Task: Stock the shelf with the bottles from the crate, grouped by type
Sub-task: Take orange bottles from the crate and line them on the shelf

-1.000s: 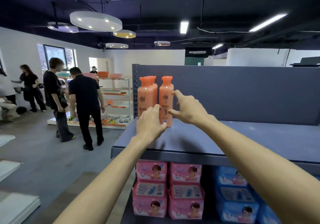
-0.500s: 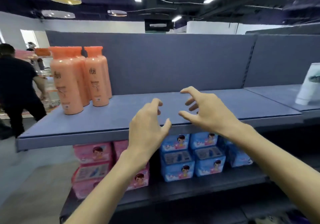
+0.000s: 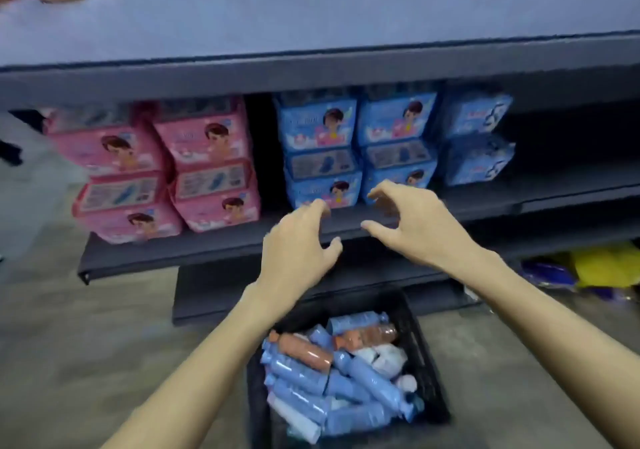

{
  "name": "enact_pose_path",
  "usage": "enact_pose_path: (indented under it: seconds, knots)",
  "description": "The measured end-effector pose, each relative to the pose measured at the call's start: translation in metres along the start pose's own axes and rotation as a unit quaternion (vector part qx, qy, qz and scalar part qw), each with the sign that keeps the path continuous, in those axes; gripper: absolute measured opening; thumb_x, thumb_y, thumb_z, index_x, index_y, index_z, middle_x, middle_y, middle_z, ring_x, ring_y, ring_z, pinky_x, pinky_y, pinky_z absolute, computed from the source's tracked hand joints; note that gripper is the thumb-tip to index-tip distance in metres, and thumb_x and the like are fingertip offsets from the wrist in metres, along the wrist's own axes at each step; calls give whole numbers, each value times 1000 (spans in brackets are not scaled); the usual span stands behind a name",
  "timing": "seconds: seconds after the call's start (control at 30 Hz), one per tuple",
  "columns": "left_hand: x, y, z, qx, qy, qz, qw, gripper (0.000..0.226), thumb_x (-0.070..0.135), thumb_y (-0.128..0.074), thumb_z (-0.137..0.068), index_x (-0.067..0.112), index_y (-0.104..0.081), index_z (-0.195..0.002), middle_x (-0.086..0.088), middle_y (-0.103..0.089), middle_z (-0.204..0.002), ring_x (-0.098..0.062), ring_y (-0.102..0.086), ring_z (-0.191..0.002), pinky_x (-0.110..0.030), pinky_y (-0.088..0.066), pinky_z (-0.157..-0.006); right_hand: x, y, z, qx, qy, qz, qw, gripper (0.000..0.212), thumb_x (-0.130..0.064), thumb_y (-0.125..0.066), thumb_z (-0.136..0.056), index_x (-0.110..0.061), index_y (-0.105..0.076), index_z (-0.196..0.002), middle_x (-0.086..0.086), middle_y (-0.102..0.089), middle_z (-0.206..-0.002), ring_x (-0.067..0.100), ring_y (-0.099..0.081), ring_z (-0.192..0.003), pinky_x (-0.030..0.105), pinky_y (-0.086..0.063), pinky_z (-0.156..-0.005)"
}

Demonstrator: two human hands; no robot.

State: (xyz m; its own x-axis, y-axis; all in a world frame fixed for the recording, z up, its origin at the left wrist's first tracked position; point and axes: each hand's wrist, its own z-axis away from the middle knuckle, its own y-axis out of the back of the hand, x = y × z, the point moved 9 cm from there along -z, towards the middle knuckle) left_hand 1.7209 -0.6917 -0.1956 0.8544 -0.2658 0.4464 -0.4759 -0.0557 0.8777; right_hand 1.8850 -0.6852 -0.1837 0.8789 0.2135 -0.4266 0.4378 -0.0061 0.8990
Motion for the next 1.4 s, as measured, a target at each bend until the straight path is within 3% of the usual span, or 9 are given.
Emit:
enact_pose_path:
  seconds: [0.17, 0.37, 0.57, 0.7, 0.9, 1.07, 1.23, 1.3, 1.4]
  knots:
    - [-83, -115, 66, -153, 134, 3, 979, 38, 36, -67, -78, 23, -54, -111, 4, -65, -100, -24, -63, -95, -36, -49, -74, 61, -140, 38, -159, -92, -37, 982, 42, -41, -75, -81, -22, -60, -114, -1, -68, -102, 19, -65, -93, 39, -54, -84]
    - [-164, -227, 167, -303, 271, 35, 913, 37, 28, -66, -82, 20, -54, -116, 1, -64, -108, -28, -62, -101, -35, -49, -79, 112, -277, 87, -313, -183, -35, 931, 49, -47, -72, -81, -20, -57, -120, 5, -67, -109, 28, -64, -101, 39, -53, -86]
    - [-208, -324, 236, -343, 369, 108, 857, 41, 25, -66, -83, 19, -48, -120, -6, -60, -113, -31, -59, -102, -36, -48, -82, 115, -402, 118, -412, -127, 16, 902, 44, -37, -66, -88, -15, -51, -123, 14, -60, -122, 34, -57, -114, 40, -48, -91]
    - [-241, -365, 255, -303, 410, 152, 847, 45, 21, -67, -82, 18, -48, -123, -8, -59, -113, -31, -57, -103, -42, -51, -87, 111, -478, 119, -430, -92, 23, 898, 53, -39, -69, -86, -17, -48, -129, 12, -59, -123, 32, -57, -112, 36, -45, -81]
    - [-282, -404, 273, -277, 395, 175, 858, 43, 21, -68, -84, 16, -50, -122, -1, -60, -107, -25, -59, -99, -38, -50, -83, 110, -578, 103, -440, -98, 31, 892, 76, -39, -69, -87, -14, -32, -148, 18, -52, -136, 38, -52, -123, 37, -42, -87]
    - [-299, -421, 296, -265, 391, 186, 861, 46, 21, -64, -84, 17, -48, -127, -3, -61, -111, -25, -60, -101, -31, -46, -80, 93, -629, 80, -377, -76, 13, 923, 45, -24, -61, -92, -13, -51, -135, 16, -61, -126, 38, -60, -113, 32, -33, -77]
    - [-306, -433, 310, -247, 398, 228, 854, 42, 21, -63, -86, 19, -47, -125, 7, -53, -102, -16, -57, -101, -17, -35, -69, 95, -663, 61, -356, -51, 167, 918, 31, -33, -51, -93, -21, -57, -121, 4, -67, -114, 28, -65, -104, 34, -34, -73]
    - [-306, -437, 313, -250, 395, 235, 852, 45, 22, -63, -87, 19, -46, -128, 1, -57, -112, -18, -56, -104, -20, -36, -75, 95, -665, 61, -347, -32, 180, 920, 32, -37, -54, -91, -23, -57, -120, 3, -67, -113, 28, -65, -102, 34, -35, -72]
    - [-306, -433, 312, -251, 384, 235, 857, 44, 22, -62, -87, 19, -46, -128, 5, -55, -105, -15, -55, -99, -21, -36, -73, 95, -647, 63, -349, -45, 186, 917, 61, -49, -74, -76, -13, -53, -120, 9, -65, -111, 33, -63, -104, 34, -33, -69]
